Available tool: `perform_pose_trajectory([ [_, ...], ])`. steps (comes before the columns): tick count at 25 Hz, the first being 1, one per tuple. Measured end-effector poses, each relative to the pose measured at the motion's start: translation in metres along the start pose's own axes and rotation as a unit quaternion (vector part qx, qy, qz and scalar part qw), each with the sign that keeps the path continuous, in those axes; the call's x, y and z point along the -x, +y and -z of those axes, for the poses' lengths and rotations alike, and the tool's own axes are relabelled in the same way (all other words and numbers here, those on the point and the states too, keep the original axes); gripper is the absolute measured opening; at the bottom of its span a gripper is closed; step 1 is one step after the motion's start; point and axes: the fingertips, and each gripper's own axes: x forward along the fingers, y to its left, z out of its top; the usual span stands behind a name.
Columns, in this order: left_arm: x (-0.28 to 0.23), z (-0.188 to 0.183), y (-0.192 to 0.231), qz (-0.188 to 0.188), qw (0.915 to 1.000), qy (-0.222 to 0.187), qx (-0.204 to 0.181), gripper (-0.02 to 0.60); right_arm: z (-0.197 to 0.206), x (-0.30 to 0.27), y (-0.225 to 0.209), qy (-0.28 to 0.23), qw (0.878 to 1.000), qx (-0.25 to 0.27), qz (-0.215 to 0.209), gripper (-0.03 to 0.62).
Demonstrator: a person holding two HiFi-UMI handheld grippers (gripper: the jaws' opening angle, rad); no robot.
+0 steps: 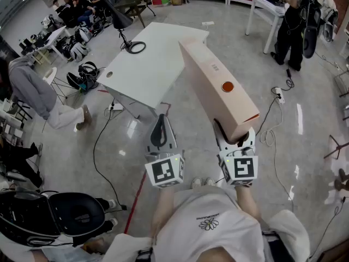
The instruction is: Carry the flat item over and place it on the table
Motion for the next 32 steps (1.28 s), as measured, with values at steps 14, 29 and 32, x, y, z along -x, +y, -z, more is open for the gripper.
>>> perform_pose_trajectory([
  [14,-0.018,-0.015,-0.036,0.021,0.9997,-0.014,0.007,0.015,-0.012,0.007,-0.034,-0.03,0.999,0.013,-0.001,0.295],
  [29,-0.028,0.001,-0.062,-0.015,0.9997,-0.016,-0.01,0.015,0.034,0.032,-0.097,0.006,0.999,-0.032,0.009,0.296],
  [32,-0.038,0.001,-0.054,-0.03,0.9989,-0.031,-0.016,0.015,0.036,0.026,-0.108,-0.008,0.999,-0.031,0.016,0.295],
])
